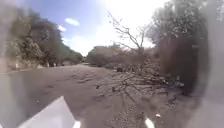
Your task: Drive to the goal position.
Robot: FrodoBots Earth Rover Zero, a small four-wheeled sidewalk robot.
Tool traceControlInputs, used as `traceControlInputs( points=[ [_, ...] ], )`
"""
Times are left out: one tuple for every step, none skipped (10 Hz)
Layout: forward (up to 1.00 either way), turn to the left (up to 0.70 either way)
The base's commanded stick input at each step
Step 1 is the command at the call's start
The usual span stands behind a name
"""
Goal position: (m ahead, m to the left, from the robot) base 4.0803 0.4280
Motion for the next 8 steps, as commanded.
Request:
traceControlInputs(
  points=[
    [0.50,0.31],
    [0.50,0.25],
    [0.50,0.19],
    [0.50,0.13],
    [0.50,0.07],
    [0.50,0.01],
    [0.50,0.00],
    [0.50,0.00]
  ],
)
